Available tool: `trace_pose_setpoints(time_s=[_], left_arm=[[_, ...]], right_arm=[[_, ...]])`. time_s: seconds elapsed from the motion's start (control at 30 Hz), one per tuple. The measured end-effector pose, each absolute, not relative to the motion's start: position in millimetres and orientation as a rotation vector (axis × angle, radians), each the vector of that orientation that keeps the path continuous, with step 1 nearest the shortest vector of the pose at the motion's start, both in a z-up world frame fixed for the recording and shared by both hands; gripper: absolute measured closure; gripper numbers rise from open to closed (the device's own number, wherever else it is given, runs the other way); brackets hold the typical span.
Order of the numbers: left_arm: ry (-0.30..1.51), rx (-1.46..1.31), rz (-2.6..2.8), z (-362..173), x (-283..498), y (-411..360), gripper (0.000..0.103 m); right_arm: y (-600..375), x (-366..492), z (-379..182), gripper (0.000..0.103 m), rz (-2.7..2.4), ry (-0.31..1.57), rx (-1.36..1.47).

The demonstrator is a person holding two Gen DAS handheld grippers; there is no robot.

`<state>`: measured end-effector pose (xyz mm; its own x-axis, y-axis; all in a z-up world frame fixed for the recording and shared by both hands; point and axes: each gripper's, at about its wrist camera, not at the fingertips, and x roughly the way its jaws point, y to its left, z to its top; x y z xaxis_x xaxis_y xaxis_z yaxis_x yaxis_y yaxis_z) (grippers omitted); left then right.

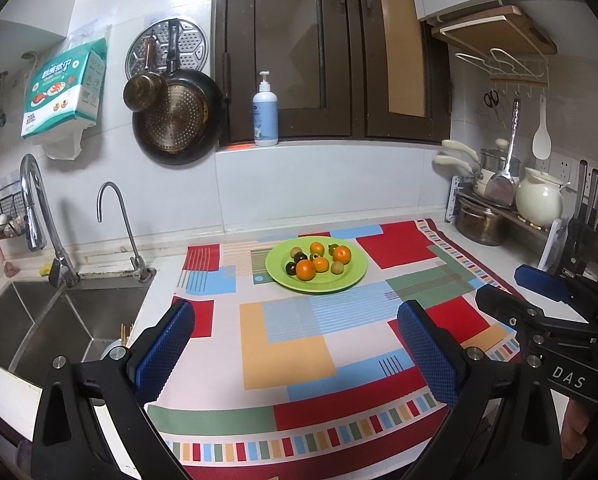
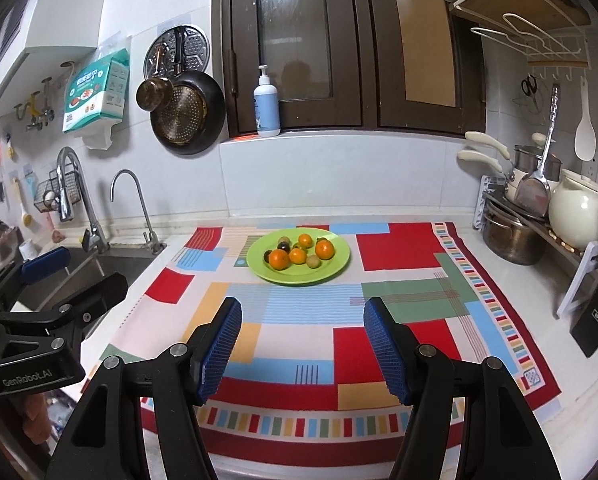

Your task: Organize fruits

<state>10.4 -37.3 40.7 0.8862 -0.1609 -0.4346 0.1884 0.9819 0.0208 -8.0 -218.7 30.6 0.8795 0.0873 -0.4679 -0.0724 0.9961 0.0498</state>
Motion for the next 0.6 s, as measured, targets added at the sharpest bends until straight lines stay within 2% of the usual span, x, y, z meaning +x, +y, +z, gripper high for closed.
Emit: trace_pose_setpoints(time_s=[0.6], left_arm=[[0.424,0.071,-0.158,44,-1,-37,0.000]], right_arm=[[-220,-15,32,0.038,0.105,0.487,0.027]])
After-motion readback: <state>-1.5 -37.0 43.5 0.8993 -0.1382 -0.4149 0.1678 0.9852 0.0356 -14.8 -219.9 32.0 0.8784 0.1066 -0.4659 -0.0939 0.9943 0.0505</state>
